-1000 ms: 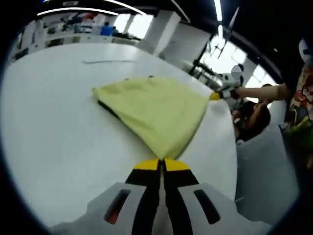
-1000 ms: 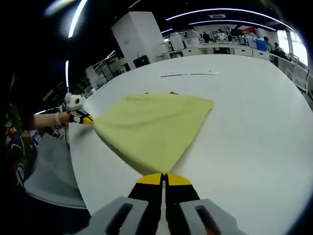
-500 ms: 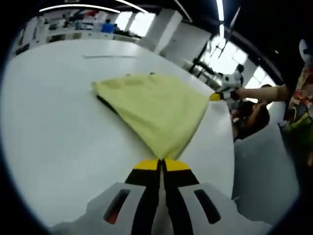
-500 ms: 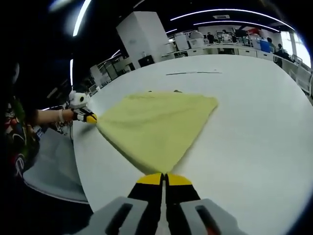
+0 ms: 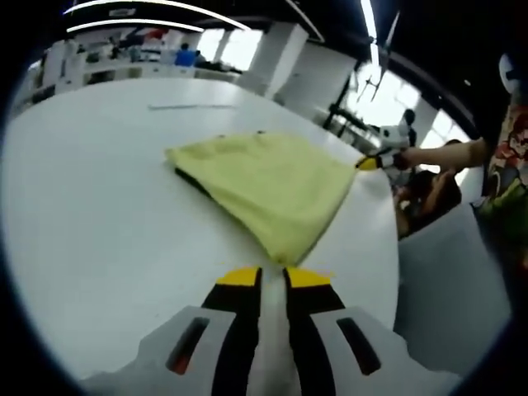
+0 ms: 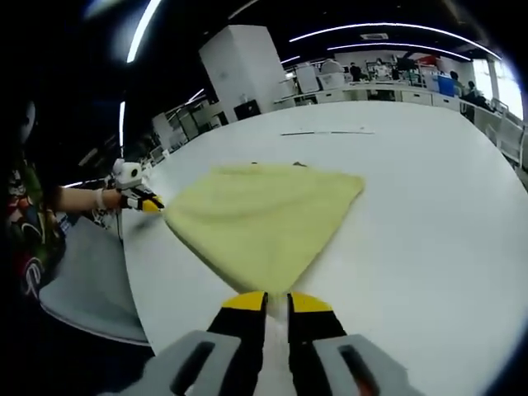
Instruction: Fold the garment on the visible template until the final outline fits inside the template.
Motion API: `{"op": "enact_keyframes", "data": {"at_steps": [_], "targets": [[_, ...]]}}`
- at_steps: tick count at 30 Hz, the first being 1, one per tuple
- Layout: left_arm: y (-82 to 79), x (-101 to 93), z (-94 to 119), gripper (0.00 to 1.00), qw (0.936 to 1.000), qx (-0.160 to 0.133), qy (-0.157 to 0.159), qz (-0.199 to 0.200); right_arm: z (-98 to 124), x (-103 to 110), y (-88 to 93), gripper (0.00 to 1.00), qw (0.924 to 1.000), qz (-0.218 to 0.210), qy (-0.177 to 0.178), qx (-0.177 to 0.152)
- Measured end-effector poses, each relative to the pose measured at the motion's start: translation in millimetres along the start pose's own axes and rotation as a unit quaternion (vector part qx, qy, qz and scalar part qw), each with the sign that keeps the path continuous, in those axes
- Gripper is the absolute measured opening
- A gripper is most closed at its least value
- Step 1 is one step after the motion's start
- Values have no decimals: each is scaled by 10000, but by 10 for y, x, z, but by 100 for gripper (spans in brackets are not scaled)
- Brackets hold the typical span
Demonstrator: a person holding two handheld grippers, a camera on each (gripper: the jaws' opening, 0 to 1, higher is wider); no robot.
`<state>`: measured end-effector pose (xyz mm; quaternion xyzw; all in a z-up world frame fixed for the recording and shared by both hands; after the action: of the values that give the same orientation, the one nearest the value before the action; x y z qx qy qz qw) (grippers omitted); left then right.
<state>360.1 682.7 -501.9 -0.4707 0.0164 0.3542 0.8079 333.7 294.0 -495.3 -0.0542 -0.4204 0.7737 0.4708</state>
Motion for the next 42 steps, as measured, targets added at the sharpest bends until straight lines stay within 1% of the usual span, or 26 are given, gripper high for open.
{"op": "enact_keyframes", "data": {"at_steps": [1, 2, 4, 6, 8, 9, 12, 14, 15, 17, 20, 23, 24, 26, 28, 30, 33, 38, 42], "targets": [[-24, -17, 13, 18, 9999, -99, -40, -49, 15, 3, -7, 14, 10000, 45, 25, -33], [-30, -25, 17, 21, 9999, -121, -47, -68, 23, 9, -13, 17, 9999, 78, 36, -57], [-39, -50, 28, 27, 9997, -158, -127, -119, 41, 21, -31, 28, 9998, 126, 74, -126], [-69, -76, 40, 35, 9993, -266, -214, -172, 60, 40, -59, 38, 9995, 166, 109, -229], [-88, -104, 54, 41, 9990, -328, -271, -169, 73, 58, -69, 44, 9994, 203, 131, -267], [-101, -100, 58, 44, 9985, -377, -375, -161, 82, 67, -72, 49, 9992, 233, 159, -294], [-107, -126, 69, 54, 9975, -436, -509, -226, 108, 84, -72, 61, 9986, 286, 229, -386], [-106, -152, 81, 61, 9974, -453, -554, -123, 128, 97, -76, 68, 9982, 291, 281, -451], [-109, -167, 86, 65, 9971, -474, -581, -132, 142, 111, -70, 72, 9981, 249, 307, -465], [-113, -186, 102, 74, 9964, -492, -671, -134, 179, 143, -59, 75, 9975, 307, 332, -539], [-127, -218, 132, 86, 9956, -552, -742, -154, 227, 181, -43, 79, 9972, 281, 364, -590], [-128, -235, 161, 98, 9949, -565, -830, -116, 283, 196, -20, 87, 9965, 290, 452, -635], [-125, -238, 177, 98, 9944, -569, -888, -98, 307, 194, -9, 92, 9960, 333, 520, -647], [-114, -250, 186, 99, 9942, -571, -906, -91, 337, 192, 5, 100, 9955, 289, 593, -675], [-110, -276, 189, 99, 9945, -582, -874, -52, 363, 164, 15, 100, 9947, 276, 739, -654], [-123, -299, 190, 99, 9937, -621, -923, -94, 387, 192, 14, 100, 9945, 357, 738, -644], [-149, -295, 192, 99, 9930, -682, -950, -138, 404, 228, -13, 100, 9944, 363, 735, -666], [-184, -275, 193, 99, 9924, -748, -961, -168, 383, 218, -67, 100, 9936, 354, 798, -720], [-185, -278, 208, 99, 9917, -782, -1005, -177, 343, 247, -55, 100, 9939, 449, 812, -593]]}}
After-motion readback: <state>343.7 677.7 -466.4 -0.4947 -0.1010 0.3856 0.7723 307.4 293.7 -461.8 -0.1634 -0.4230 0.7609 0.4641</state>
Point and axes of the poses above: the point that each gripper's makers call its tool centre point, and the gripper's own axes: z roughly backward along the fingers, x roughly to its left, y roughly out of its underside, the point moved 2 cm from there along z, roughly backward along the fingers, and after that the axes turned 3 degrees about x, right-handed, at the moved point
